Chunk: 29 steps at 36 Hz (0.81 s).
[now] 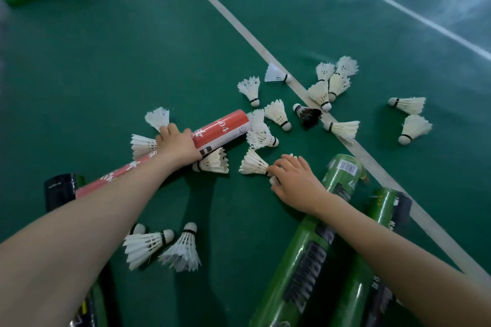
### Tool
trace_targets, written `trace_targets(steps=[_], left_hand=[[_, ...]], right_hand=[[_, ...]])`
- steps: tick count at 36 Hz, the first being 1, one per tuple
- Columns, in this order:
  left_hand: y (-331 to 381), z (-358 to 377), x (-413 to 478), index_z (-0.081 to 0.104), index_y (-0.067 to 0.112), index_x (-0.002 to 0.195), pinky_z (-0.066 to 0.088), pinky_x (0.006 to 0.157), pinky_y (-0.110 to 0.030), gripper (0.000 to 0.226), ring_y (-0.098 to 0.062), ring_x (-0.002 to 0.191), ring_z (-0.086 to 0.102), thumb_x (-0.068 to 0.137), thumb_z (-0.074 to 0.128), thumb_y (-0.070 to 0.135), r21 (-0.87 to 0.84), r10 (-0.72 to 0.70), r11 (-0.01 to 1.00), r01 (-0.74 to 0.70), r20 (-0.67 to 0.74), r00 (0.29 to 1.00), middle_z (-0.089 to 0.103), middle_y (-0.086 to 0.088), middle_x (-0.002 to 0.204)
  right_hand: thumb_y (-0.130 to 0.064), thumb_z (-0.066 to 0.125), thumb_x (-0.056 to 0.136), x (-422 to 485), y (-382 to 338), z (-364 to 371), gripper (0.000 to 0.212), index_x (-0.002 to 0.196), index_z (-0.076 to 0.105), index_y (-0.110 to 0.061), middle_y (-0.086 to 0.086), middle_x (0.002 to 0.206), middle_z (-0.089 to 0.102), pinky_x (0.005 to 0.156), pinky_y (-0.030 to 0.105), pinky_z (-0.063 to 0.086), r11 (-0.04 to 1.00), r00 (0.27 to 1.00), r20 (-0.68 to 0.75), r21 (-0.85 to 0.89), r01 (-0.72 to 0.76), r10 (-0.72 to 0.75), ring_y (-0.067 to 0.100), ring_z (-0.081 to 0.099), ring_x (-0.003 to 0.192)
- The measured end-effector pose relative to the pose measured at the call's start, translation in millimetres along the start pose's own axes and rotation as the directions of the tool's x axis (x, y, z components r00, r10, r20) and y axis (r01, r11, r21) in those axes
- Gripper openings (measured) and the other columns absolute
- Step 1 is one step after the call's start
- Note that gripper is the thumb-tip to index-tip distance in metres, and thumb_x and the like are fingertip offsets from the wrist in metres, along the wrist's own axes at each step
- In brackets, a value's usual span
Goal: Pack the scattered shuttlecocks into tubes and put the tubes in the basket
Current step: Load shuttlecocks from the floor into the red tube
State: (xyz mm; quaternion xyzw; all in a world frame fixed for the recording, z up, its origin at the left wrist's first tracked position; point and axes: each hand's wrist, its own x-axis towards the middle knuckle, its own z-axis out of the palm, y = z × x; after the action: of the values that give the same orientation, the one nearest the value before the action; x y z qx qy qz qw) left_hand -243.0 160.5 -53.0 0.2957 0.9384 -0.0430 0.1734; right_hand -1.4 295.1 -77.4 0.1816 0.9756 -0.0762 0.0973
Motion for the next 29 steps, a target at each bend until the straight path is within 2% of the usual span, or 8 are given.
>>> trace_targets(steps=[5, 9, 13, 15, 18, 21, 26, 29], left_hand=[[-3, 8, -4, 0.035, 0.02, 0.125, 0.044, 0.091, -0.044, 0.069, -0.034, 0.105, 0.05, 0.068, 0.073, 0.027, -0.165, 0.004, 0.986, 0.003, 0.047, 0.999, 0.049, -0.015, 0.116], [-2, 2, -7, 0.03, 0.025, 0.132, 0.039, 0.098, -0.052, 0.07, -0.035, 0.11, 0.047, 0.076, 0.07, 0.04, -0.075, 0.075, 0.994, -0.083, -0.098, 0.992, 0.043, -0.014, 0.119], [15, -19, -21, 0.024, 0.03, 0.14, 0.042, 0.096, -0.048, 0.082, -0.031, 0.113, 0.039, 0.075, 0.07, 0.045, -0.038, 0.206, 0.974, -0.224, -0.268, 0.941, 0.035, -0.014, 0.121], [31, -28, -36, 0.024, 0.032, 0.14, 0.042, 0.094, -0.044, 0.085, -0.027, 0.11, 0.039, 0.072, 0.072, 0.047, -0.001, 0.303, 0.949, -0.316, -0.288, 0.909, 0.036, -0.01, 0.118], [56, -31, -59, 0.023, 0.031, 0.143, 0.04, 0.096, -0.041, 0.091, -0.023, 0.11, 0.036, 0.069, 0.073, 0.047, 0.055, 0.428, 0.901, -0.431, -0.282, 0.859, 0.035, -0.008, 0.119], [75, -26, -80, 0.024, 0.029, 0.143, 0.036, 0.098, -0.039, 0.092, -0.022, 0.111, 0.034, 0.067, 0.075, 0.044, 0.074, 0.524, 0.847, -0.527, -0.287, 0.802, 0.034, -0.007, 0.119], [96, -17, -103, 0.032, 0.024, 0.142, 0.034, 0.098, -0.039, 0.091, -0.023, 0.111, 0.035, 0.065, 0.08, 0.034, 0.006, 0.6, 0.772, -0.635, -0.335, 0.726, 0.037, -0.01, 0.122], [101, -14, -109, 0.033, 0.025, 0.133, 0.038, 0.094, -0.044, 0.09, -0.027, 0.107, 0.039, 0.059, 0.083, 0.03, -0.006, 0.634, 0.719, -0.695, -0.404, 0.66, 0.042, -0.012, 0.119]], right_hand=[[-0.033, 0.047, 0.096, -16, -4, -7, 0.046, 0.141, 0.039, -0.022, 0.002, 0.145, 0.037, 0.119, 0.047, 0.01, 0.998, 0.999, 0.026, 0.046, -0.031, 0.03, 0.022, 0.017, 0.143], [-0.033, 0.048, 0.096, -26, -1, -8, 0.048, 0.142, 0.039, -0.026, -0.001, 0.144, 0.037, 0.119, 0.044, 0.011, 0.991, 0.999, -0.01, 0.122, -0.048, 0.049, 0.02, 0.017, 0.143], [-0.033, 0.05, 0.096, -35, -1, -12, 0.044, 0.139, 0.043, -0.023, -0.004, 0.142, 0.04, 0.118, 0.034, 0.017, 0.934, 0.978, -0.149, 0.348, -0.085, 0.144, 0.015, 0.025, 0.139], [-0.032, 0.052, 0.096, -41, 0, -18, 0.052, 0.144, 0.035, -0.022, -0.004, 0.145, 0.037, 0.117, 0.033, 0.023, 0.813, 0.926, -0.233, 0.57, -0.117, 0.297, 0.013, 0.029, 0.137], [-0.033, 0.05, 0.097, -53, 4, -38, 0.06, 0.148, 0.021, -0.028, -0.003, 0.148, 0.031, 0.109, 0.038, 0.035, 0.424, 0.796, -0.213, 0.904, -0.061, 0.567, 0.013, 0.037, 0.132], [-0.032, 0.047, 0.098, -70, 11, -61, 0.055, 0.145, 0.02, -0.038, -0.004, 0.144, 0.032, 0.099, 0.034, 0.041, 0.212, 0.726, -0.208, 0.973, 0.087, 0.656, 0.012, 0.044, 0.124], [-0.022, 0.047, 0.098, -108, 16, -81, 0.015, 0.106, 0.056, -0.03, -0.018, 0.109, 0.053, 0.076, 0.011, 0.048, 0.277, 0.716, -0.314, 0.945, 0.173, 0.624, -0.005, 0.055, 0.1], [-0.02, 0.054, 0.094, -129, 14, -77, 0.011, 0.088, 0.061, -0.026, -0.011, 0.104, 0.06, 0.076, 0.011, 0.05, 0.366, 0.681, -0.388, 0.912, 0.186, 0.621, -0.008, 0.058, 0.094]])
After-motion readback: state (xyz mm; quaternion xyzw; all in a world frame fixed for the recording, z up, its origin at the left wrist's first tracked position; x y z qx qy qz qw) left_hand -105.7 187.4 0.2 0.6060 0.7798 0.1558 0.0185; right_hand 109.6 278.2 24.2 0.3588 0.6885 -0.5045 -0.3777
